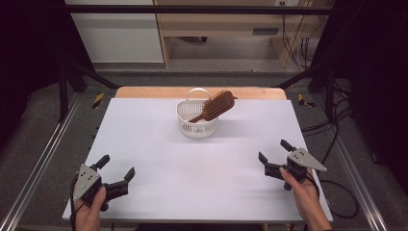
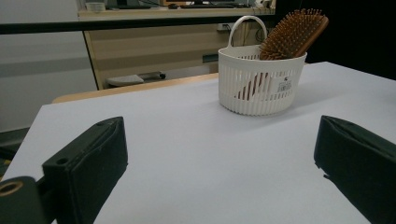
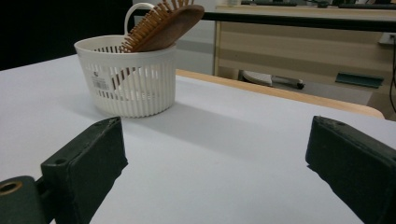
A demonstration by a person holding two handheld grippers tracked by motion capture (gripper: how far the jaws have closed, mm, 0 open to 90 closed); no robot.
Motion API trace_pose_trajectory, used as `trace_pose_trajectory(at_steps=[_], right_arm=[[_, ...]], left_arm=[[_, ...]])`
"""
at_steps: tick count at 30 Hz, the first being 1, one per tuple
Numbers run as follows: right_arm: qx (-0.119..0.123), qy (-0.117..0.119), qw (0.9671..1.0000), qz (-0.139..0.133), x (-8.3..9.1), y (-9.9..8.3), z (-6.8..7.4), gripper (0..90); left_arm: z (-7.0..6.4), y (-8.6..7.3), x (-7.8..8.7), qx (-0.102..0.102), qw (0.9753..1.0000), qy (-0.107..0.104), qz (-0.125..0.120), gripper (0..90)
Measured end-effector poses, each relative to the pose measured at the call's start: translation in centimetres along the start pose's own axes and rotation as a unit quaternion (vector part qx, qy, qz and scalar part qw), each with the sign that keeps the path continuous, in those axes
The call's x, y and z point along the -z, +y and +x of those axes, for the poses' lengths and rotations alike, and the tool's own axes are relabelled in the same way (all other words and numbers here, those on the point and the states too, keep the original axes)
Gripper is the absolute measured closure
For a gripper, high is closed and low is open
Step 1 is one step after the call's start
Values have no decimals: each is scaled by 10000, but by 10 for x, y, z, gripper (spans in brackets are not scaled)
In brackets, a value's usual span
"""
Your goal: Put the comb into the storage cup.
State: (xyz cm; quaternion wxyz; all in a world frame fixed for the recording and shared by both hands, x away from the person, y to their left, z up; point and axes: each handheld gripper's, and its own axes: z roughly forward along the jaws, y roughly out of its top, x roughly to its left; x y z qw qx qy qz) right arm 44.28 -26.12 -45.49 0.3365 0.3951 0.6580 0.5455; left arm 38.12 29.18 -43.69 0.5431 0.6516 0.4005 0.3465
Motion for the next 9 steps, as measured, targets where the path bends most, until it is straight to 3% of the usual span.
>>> trace_pose_trajectory(at_steps=[9], right_arm=[[15, 174, 9998, 3, -5, 0, 8, 52]], left_arm=[[-3, 0, -2, 20, 10000, -14, -7, 29]])
